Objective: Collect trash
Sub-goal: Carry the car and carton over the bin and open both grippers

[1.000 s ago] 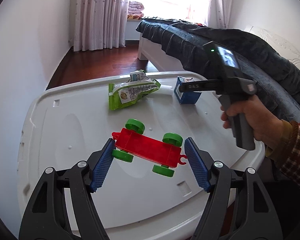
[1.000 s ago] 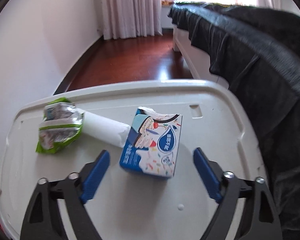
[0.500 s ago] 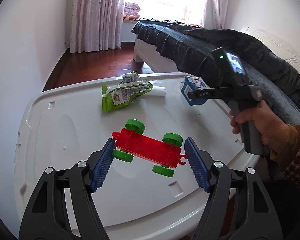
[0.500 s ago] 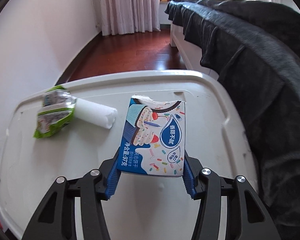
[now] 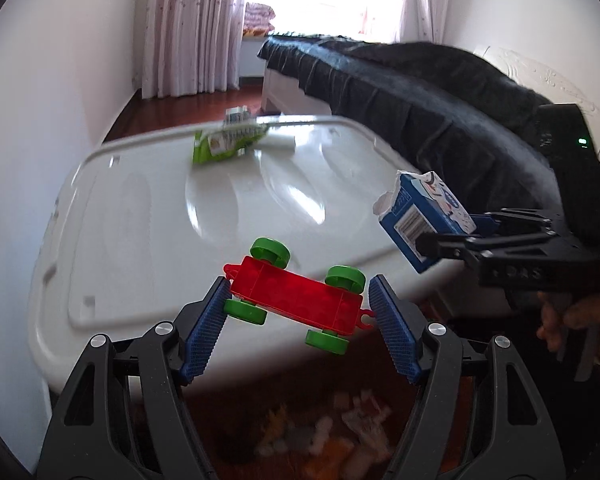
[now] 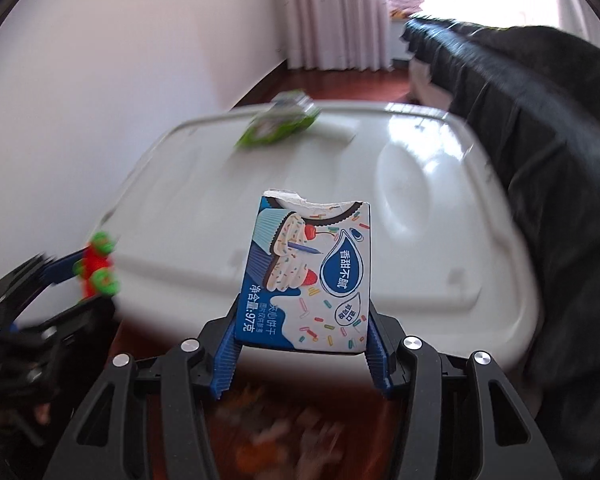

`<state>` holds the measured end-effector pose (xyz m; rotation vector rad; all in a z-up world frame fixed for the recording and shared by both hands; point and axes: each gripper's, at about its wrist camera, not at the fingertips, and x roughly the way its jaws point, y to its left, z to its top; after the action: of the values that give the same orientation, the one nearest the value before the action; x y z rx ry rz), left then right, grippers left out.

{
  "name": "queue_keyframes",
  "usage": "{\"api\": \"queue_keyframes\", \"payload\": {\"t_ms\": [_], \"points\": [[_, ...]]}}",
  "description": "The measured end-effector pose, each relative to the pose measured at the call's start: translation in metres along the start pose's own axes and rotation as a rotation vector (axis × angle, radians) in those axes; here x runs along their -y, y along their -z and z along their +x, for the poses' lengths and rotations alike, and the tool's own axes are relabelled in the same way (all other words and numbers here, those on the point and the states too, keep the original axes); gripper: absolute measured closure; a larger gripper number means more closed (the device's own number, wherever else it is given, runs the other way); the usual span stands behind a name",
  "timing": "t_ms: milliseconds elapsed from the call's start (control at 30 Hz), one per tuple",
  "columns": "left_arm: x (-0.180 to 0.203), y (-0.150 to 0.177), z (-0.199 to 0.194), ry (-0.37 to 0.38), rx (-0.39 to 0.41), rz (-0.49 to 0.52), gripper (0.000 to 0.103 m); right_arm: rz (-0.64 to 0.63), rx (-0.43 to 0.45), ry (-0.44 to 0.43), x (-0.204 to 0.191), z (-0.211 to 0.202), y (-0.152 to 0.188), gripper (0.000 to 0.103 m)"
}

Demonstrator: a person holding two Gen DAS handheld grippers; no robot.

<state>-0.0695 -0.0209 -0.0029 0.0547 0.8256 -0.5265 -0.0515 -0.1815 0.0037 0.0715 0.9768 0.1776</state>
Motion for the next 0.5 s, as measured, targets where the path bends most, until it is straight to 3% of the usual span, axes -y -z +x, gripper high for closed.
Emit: {"api": "queue_keyframes", "payload": {"t_ms": [267,467,500], "points": [[0.009,0.071,-0.010,-0.001,-0.176,-0.036,0.034,0.009,-0.170,-0.075,-0.035,0.010,0.094,0.051],[0.008,0.103,-0.005,-0.005,-0.276,-0.067,0.034,0.025,-0.268,-0.064,-0.033,0.026,0.122,0.049],[0.007,0.106,-0.004,-0.008,-0.288,-0.075,0.033,0.030,-0.273,-0.061,-0.031,0.028,0.123,0.045]]}}
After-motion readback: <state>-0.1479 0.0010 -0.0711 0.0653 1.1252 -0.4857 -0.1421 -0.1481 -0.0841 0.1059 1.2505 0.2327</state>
